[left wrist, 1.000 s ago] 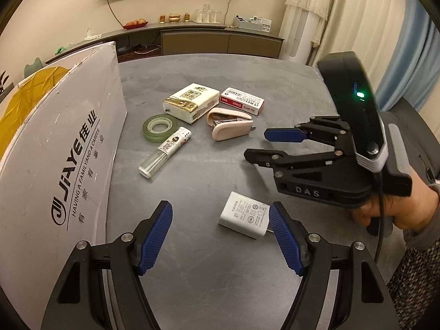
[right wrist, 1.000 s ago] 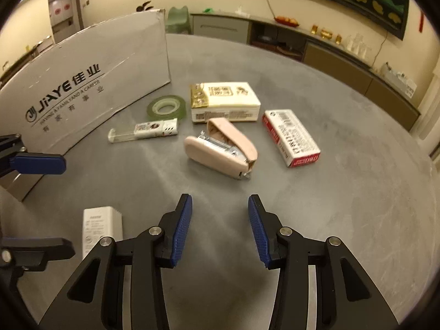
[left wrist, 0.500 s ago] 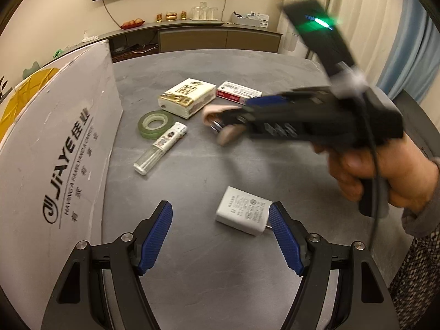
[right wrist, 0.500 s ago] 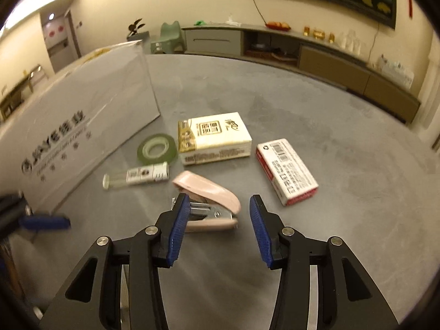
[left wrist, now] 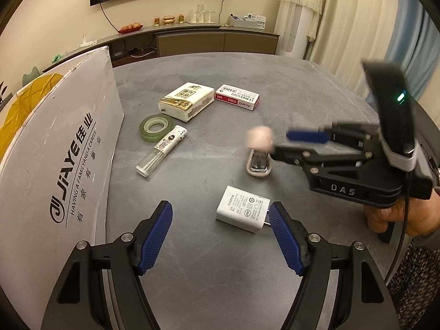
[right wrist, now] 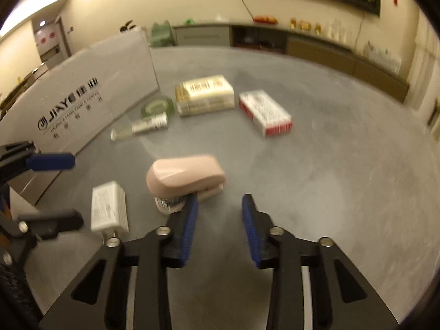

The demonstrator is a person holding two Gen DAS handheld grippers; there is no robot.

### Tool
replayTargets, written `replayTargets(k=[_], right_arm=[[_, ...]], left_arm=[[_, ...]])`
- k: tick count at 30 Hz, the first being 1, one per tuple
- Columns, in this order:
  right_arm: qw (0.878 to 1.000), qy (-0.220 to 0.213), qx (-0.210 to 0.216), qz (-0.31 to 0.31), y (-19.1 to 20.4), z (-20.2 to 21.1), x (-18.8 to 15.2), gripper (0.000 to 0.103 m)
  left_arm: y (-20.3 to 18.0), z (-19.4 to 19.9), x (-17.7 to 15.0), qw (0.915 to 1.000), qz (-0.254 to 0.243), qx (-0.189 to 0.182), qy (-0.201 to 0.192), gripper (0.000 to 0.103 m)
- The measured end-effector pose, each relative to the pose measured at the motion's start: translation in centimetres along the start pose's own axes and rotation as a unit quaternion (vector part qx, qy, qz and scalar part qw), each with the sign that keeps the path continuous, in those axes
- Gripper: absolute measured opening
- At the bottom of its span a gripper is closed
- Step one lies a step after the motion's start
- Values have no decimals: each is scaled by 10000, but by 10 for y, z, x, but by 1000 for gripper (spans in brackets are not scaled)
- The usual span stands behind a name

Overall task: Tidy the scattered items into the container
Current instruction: 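Grasp and lift the pink stapler with the right tool while the left tool closes on the white charger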

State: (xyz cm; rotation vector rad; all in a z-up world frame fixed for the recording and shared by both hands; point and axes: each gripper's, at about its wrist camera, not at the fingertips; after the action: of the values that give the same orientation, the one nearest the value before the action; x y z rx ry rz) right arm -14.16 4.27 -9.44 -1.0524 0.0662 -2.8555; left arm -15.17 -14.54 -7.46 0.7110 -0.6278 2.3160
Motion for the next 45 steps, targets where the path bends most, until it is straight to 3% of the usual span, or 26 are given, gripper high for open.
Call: replayTargets(k=[6,10,13,15,19,20,24,28,33,37,39,42,45], right_arm=[[9993,191,116,-316,-12,9,7,31],[9962,58,231,-843,-13,28,17,39],[9971,-67,299,-695,2,31,24,41],[9986,8,274,-455,11,24,26,41],[9984,245,-342,-364,0,22,29,41],[9979,315,-357,-432,-6,23,28,42],[9953,441,-164,-851,-24,25,25,42],[9943,379,60,-997,-16,29,34,43],[9932,420,128,-1077,-10,25,40,43],[9905,610,149,-1222,-16,18,35,43],[9900,676,140,-1226,-17,12,33,43],[9896,715,145,-1237,-17,11,34,43],[9898,664,170,-1247,-11,13,38,50]], left_arm=[[-3,0,1,9999,0,-134,4,74],[8,-6,0,9960,454,-752,141,74],[8,-17,-2,9939,464,-925,374,74],[5,-23,-2,9964,274,-687,419,72],[13,-16,2,9985,86,519,127,66],[17,-9,2,9984,197,531,25,66],[22,2,1,9985,525,-82,-113,66],[21,-12,5,9979,638,116,-72,66],[48,-32,16,9902,1360,293,-103,66],[45,-43,24,9929,1030,599,2,65],[44,-41,23,9935,940,645,-10,53],[40,-31,20,9968,776,168,-95,52],[39,-21,17,9975,672,190,-137,52]])
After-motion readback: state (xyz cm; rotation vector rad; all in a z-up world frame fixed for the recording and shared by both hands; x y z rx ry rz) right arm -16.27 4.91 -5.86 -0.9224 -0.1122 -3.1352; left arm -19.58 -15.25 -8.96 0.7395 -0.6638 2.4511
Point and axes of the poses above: each gripper's, at about its wrist camera, not at the fingertips, and z roughly against the way its jaws point, y to its left, x to its top, and after that the axes turned 12 degrees about -x, right-handed
